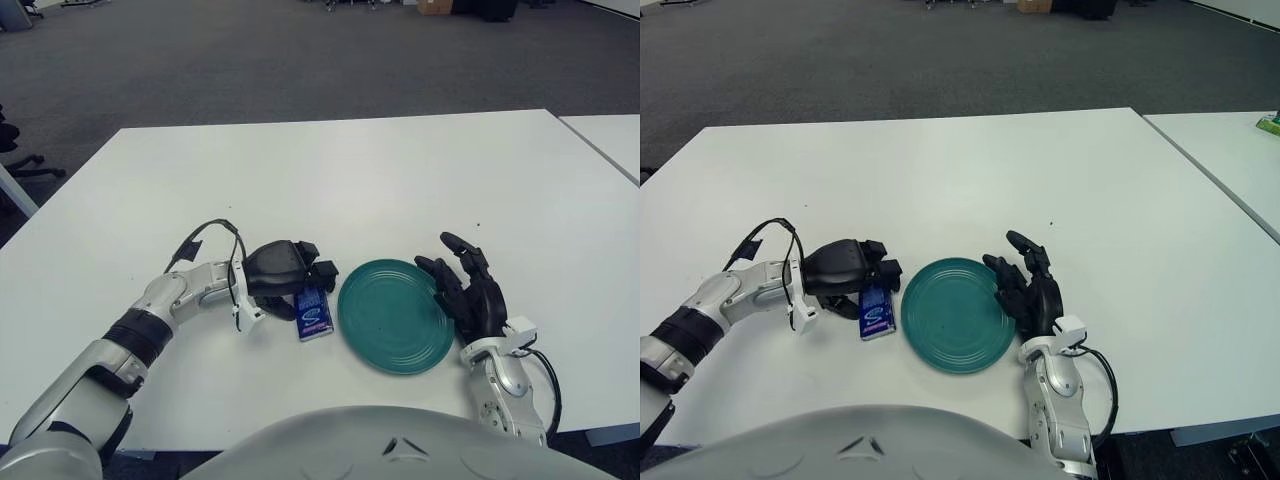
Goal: Put the gum into the plate.
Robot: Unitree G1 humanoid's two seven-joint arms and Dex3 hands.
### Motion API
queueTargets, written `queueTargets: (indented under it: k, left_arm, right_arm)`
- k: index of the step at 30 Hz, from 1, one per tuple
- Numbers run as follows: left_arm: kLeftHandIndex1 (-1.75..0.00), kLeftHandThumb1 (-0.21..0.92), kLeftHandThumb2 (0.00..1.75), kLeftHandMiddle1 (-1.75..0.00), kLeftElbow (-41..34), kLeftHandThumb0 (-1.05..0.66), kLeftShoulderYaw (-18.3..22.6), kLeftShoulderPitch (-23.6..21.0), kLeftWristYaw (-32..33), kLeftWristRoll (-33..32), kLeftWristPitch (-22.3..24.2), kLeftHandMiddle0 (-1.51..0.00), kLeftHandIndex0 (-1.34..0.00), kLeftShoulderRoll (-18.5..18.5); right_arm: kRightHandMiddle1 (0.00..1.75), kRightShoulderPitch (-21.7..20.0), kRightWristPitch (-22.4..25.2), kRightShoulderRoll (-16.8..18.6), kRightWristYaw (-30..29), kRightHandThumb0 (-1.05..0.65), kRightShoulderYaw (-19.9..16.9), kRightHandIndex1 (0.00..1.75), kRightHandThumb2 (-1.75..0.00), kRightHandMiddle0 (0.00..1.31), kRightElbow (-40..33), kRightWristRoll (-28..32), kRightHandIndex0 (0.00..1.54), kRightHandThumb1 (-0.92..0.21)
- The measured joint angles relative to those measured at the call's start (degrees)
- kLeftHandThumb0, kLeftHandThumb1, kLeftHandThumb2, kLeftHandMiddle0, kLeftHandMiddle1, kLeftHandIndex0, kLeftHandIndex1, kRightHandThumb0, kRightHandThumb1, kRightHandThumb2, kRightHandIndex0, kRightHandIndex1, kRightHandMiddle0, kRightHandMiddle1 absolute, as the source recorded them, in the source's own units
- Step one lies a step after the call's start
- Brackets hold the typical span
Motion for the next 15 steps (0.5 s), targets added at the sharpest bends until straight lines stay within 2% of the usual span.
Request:
queueTargets:
  k: [7, 15]
  left_arm:
    - [-1.75, 0.10, 1.50, -1.54, -0.7, 0.00, 1.3, 0.0, 0.4, -1.0, 1.0, -0.79, -0.63, 0.1]
    - [-1.75, -0.01, 1.61, -1.53, -9.0, 0.00, 9.1, 1.1, -5.5, -12.2, 5.7, -0.89, -0.68, 1.3]
  right_arm:
    - [0.84, -0.1, 0.1, 0.0, -0.2, -0.45, 0.0, 0.65, -0.60, 0.00, 0.0, -0.1, 0.51, -0.92]
    - [0.83, -0.1, 0.4, -0.1, -0.1, -0.47, -0.1, 0.66, -0.60, 0.00, -0.1, 0.0, 0.50, -0.92]
